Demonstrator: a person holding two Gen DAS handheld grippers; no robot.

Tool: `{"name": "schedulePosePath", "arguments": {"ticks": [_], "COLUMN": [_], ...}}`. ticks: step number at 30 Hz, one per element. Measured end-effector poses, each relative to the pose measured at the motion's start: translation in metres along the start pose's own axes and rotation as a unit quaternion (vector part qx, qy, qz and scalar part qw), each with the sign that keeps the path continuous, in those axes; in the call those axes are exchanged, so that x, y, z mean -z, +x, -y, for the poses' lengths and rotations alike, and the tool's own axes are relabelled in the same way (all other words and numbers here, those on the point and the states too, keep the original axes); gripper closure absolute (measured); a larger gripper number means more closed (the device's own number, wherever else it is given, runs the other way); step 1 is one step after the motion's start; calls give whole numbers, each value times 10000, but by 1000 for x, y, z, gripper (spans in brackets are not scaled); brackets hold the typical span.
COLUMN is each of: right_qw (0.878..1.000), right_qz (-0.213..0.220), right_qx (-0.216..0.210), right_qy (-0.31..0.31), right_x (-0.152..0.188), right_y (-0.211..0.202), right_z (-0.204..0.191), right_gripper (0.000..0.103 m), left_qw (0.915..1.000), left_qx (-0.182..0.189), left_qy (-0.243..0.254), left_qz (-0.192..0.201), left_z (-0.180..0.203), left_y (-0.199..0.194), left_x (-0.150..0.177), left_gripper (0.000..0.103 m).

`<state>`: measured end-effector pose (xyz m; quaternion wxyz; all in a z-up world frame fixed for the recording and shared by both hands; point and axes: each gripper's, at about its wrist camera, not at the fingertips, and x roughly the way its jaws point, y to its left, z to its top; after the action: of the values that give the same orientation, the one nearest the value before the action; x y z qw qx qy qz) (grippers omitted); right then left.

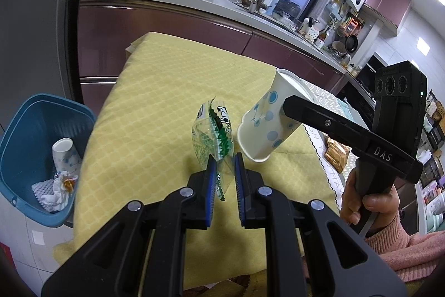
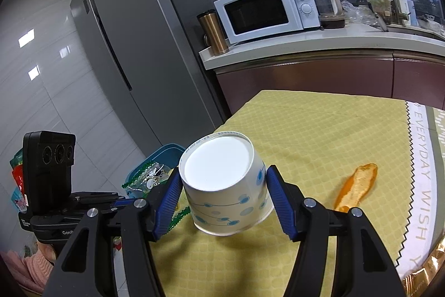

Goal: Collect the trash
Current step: 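Carry the wrapper and blue-dotted cup over the blue bin with both grippers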

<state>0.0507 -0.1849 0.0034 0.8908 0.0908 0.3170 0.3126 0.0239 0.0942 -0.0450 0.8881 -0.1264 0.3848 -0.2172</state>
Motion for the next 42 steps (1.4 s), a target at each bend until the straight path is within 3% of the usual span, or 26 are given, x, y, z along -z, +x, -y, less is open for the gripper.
{"name": "schedulePosePath", "arguments": {"ticks": [42], "right_qw": [9974], "right_qz": [-339], "right_qx": [-570], "right_qy": [-275], "right_x": [-14], "right_y": [50], "right_z": [-43], "right_gripper": [43], "left_qw": [9978], "left_qx": [-486], "left_qy": [-312], "left_qz": [339], "left_z": [-46], "left_y": [-44], "left_x": [-3], "left_gripper": [90]}}
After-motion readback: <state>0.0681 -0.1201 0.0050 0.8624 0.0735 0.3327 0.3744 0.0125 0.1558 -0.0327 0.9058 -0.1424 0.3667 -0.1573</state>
